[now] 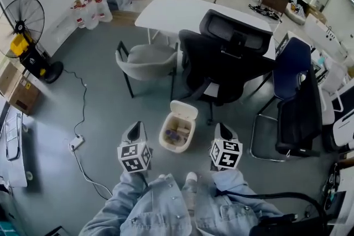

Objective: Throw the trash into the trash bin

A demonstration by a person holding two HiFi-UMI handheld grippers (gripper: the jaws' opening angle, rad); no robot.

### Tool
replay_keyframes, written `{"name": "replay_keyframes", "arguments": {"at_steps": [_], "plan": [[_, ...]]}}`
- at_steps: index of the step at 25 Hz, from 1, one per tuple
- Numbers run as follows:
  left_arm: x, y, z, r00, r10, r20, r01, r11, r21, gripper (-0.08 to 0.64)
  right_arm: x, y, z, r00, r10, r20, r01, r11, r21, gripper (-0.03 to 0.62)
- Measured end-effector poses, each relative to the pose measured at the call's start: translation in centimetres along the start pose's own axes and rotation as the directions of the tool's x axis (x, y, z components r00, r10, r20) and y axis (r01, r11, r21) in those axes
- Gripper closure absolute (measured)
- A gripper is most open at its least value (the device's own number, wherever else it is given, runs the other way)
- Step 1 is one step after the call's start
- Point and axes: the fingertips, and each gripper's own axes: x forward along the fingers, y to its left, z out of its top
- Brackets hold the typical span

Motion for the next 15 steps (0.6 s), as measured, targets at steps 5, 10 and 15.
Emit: {"name": "replay_keyframes", "arguments": {"at_steps": [5,10,15], "plan": [[0.3,-1.5,0.3,0.999,-0.039,0.001,0.039,0.999,0.012,0.552,-1.0,-0.6,0.5,1.0,-0.015,0.007,0.015,0.999,-0.037,0.589],[0.3,-2.4,0.0,0.998,-0.054,-0.008,0.055,0.998,0.017,0.552,-1.6,-1.1,0.6,1.0,-0.028,0.011,0.028,0.999,-0.04,0.589],[0.5,-3.4,-0.2,0.998,-0.065,-0.006,0.065,0.998,-0.004,0.552,-2.0,-1.6,1.2,0.999,-0.042,0.019,0.043,0.998,-0.05,0.589]]}}
